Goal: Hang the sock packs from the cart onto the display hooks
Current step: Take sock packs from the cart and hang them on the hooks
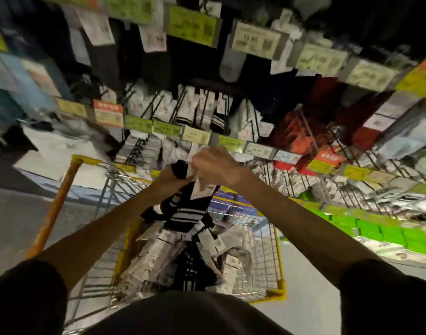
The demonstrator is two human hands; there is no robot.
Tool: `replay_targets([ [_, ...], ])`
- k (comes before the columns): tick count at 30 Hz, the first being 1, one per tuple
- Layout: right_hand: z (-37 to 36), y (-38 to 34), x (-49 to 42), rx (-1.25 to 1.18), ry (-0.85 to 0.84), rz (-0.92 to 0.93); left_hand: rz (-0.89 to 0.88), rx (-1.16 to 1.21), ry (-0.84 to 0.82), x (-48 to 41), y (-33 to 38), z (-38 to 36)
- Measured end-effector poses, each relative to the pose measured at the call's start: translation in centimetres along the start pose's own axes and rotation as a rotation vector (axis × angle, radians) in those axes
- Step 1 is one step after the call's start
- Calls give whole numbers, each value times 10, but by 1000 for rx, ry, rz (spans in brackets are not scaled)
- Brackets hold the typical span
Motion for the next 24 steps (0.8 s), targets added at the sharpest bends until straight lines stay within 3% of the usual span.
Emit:
replay_targets([
  [4, 34, 21, 17, -231, 128, -79, 46, 271, -97, 25, 24, 15],
  [8, 40, 29, 27, -549, 268, -99, -123, 243, -292, 52, 51, 12],
  [11, 26, 25, 28, -741, 322, -116, -155, 200, -415, 59, 47, 6],
  [16, -18, 21, 24, -991, 389, -176, -5, 146, -330, 48, 8, 7],
  [20, -64, 34, 33, -1282, 559, -397, 109, 290, -230, 43, -21, 13],
  [24, -112, 18, 32, -1582, 501, -565, 220, 455, -180, 30, -41, 13],
])
Point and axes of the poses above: each hand's wrist, its own x-axis away from the middle knuckle, its own z-axis out of the back of the hand, y = z × x, the point moved 8 cm from there along -x, towards the middle knuckle, and after that the axes turned 8 degrees about z, right-handed, at the moved point
